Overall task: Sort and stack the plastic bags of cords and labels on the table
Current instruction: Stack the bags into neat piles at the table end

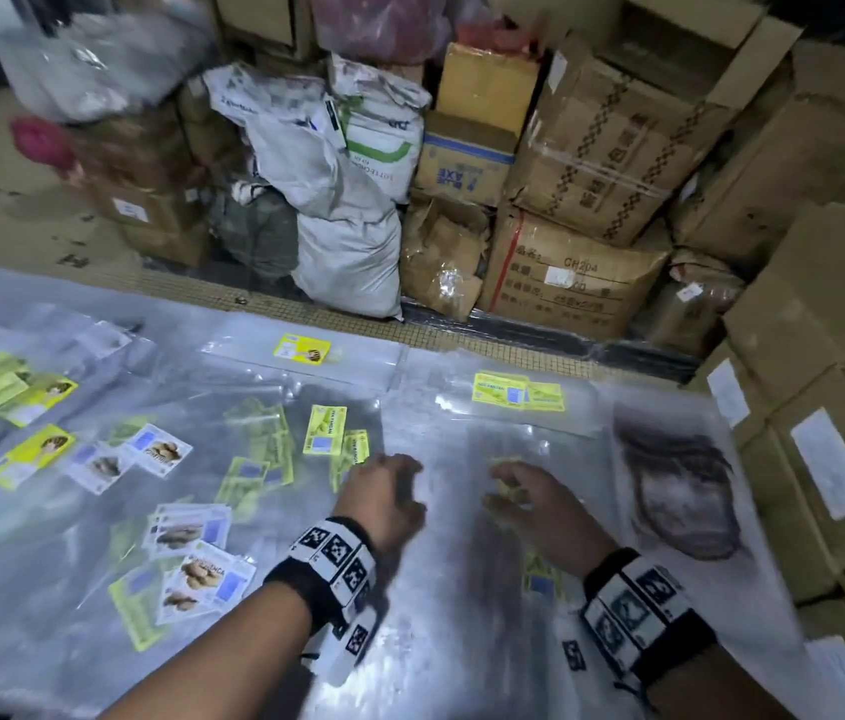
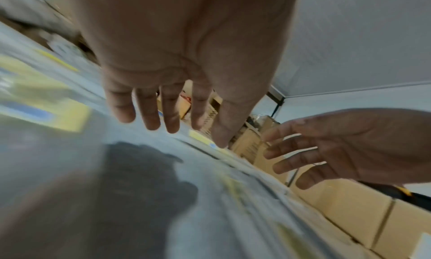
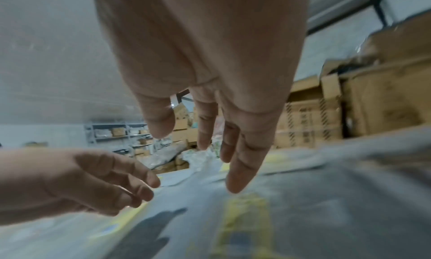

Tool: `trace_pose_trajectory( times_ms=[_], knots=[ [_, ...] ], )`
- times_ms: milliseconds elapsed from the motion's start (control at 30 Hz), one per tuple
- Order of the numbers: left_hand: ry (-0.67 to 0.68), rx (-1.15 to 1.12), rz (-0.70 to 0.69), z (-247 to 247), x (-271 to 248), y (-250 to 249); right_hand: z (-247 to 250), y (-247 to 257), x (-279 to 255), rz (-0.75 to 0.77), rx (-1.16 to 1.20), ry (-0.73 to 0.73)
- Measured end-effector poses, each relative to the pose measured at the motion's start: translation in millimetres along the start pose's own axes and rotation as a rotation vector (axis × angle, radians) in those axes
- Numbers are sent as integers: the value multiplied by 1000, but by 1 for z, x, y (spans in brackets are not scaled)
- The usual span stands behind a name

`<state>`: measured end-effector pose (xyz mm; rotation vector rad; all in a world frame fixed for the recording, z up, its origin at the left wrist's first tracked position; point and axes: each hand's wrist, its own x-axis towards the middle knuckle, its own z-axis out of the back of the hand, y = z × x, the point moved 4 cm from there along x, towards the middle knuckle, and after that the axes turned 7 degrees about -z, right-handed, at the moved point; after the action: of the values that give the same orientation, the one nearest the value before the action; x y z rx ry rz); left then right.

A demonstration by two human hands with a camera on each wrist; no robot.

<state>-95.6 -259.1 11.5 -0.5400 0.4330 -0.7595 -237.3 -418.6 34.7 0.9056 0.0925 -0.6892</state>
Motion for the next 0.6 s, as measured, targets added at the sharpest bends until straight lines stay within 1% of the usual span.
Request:
trace_pose_trajectory(
  times_ms=[67,100,167,200,233,333,400,500,600],
  knots=[
    [-99,169,88,25,-14,43,-46,26,16,16,13,61],
    [-113,232,141,34,-19,62,-68,38,25,21,-9,74],
    [-63,281,214,44,-28,93,-102,64,38,-25,-82,91],
    [-32,282,225,46,-32,104,-116,73,44,-60,-103,80],
    [-4,280,218,46,-33,114,-127,81,49,-101,-112,38],
    [60,284,156,49,-38,132,-149,92,57,-290,-233,-131],
    [106,247,147,52,-40,141,-163,94,59,-404,-306,-169],
    [165,234,149,58,-46,153,-178,95,56,-478,-343,-207],
    [236,243,153,66,-49,162,-184,90,54,-491,-293,-233]
  ],
)
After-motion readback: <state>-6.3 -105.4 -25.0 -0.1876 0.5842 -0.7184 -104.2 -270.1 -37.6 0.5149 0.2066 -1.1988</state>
